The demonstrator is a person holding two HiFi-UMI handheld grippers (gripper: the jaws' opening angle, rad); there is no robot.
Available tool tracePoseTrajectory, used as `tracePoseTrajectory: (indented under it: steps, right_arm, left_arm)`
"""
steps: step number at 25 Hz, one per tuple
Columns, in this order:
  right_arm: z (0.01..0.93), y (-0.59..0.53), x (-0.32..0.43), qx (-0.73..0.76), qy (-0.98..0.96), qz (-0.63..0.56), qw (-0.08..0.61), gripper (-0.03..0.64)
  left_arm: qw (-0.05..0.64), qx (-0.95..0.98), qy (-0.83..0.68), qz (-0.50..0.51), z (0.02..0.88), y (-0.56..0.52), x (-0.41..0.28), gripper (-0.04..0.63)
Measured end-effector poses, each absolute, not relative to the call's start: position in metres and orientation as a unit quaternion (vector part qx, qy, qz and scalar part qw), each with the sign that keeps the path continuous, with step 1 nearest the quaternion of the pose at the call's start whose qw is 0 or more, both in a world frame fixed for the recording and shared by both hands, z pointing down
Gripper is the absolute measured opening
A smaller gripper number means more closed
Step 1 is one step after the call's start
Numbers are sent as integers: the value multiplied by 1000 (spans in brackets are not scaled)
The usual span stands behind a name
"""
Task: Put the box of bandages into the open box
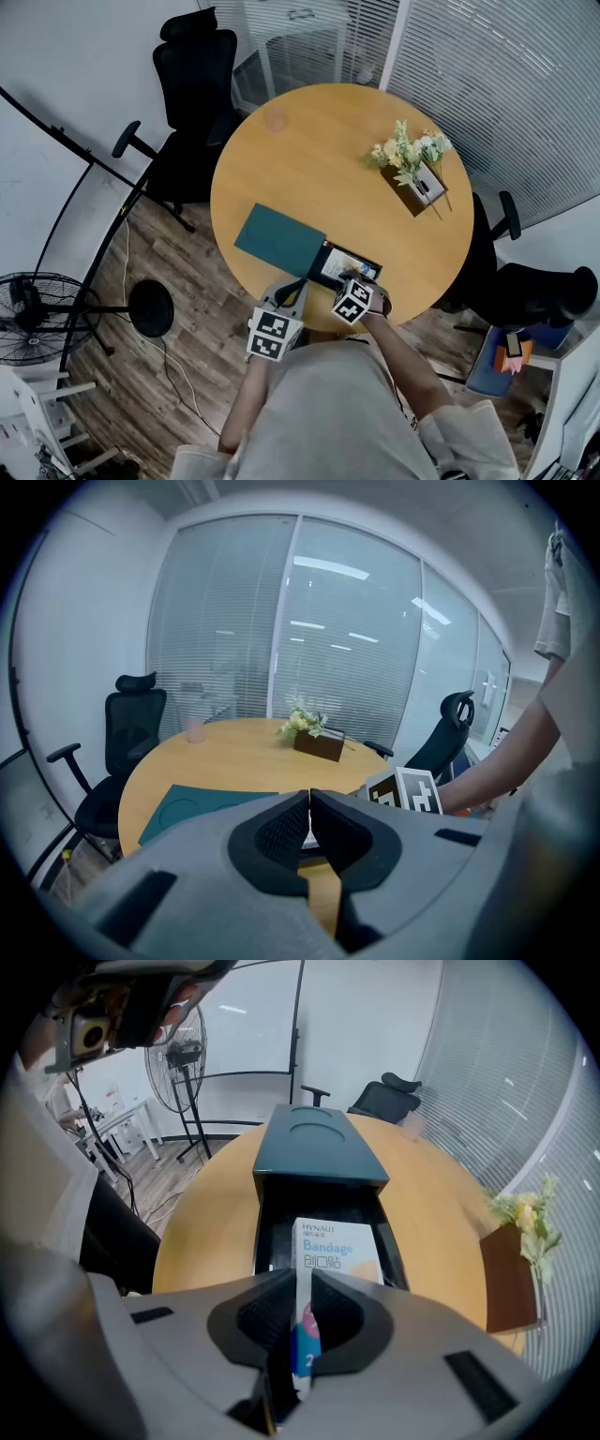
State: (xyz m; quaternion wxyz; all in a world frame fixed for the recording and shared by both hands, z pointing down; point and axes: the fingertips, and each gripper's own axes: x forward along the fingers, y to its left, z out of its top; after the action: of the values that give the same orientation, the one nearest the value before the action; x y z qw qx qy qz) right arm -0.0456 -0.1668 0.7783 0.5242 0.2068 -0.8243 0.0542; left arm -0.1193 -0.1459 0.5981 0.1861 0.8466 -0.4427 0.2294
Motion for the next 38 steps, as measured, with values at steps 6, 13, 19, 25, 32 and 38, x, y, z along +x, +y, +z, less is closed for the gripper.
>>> tracePoseTrajectory:
  steps: [6,13,19,25,32,38]
  right_arm:
    - [779,-169,-45,197,-822,49,533,45]
    - [780,-168,-44,178,-820,37,543,38]
    - [782,-166,-44,178,-819,51,542,51]
    - [778,-167,-42,197,-823,55,530,74]
    - [757,-163,-28,253,-835,90,480,61]
    - [733,-163,2,325,-835,144,419,60]
  left_arm:
    - [190,845,-445,228,597,-146,-120,12]
    - [185,844,-448,228,597,-144,-120,12]
    - [190,841,-451,229,600,-140,-122,12]
    - [193,842,-450,226,599,-137,-113,12]
    - [206,840,-444,233,608,-129,-102,12]
    - [211,842,-434,240,616,-124,-91,12]
